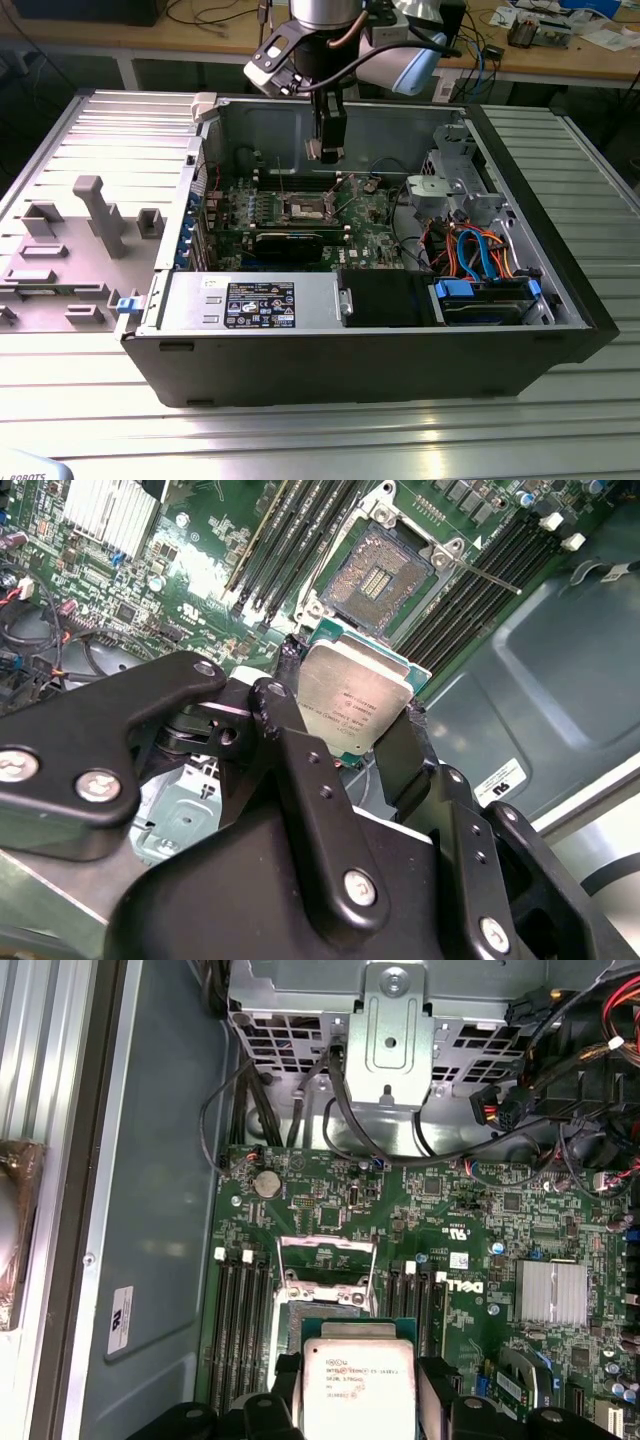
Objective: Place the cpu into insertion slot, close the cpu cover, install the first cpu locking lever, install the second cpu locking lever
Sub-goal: 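Place the cpu into insertion slot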
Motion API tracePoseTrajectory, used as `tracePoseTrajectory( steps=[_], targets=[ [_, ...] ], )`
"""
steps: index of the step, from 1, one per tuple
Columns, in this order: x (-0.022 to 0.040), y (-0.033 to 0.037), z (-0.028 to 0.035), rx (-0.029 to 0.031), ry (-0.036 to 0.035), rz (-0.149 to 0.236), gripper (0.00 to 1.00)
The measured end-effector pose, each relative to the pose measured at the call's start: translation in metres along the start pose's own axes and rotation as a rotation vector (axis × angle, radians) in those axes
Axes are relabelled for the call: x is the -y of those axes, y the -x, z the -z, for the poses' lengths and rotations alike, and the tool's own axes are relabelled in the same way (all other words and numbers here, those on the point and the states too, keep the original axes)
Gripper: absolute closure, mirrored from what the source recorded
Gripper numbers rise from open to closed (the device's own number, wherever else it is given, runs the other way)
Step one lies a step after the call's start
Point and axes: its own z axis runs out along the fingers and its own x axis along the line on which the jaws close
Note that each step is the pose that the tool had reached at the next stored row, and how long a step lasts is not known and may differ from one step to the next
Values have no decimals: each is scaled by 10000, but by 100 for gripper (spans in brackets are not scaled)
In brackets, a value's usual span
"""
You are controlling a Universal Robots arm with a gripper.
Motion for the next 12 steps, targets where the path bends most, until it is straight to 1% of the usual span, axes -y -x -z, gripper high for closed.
tracePoseTrajectory(
  steps=[2, 4, 12],
  targets=[
    [0, 0, -3, 0, 0, 0, 46],
    [2, 0, -23, -1, 0, 0, 46],
    [3, 0, -33, -1, 0, 0, 46]
  ],
)
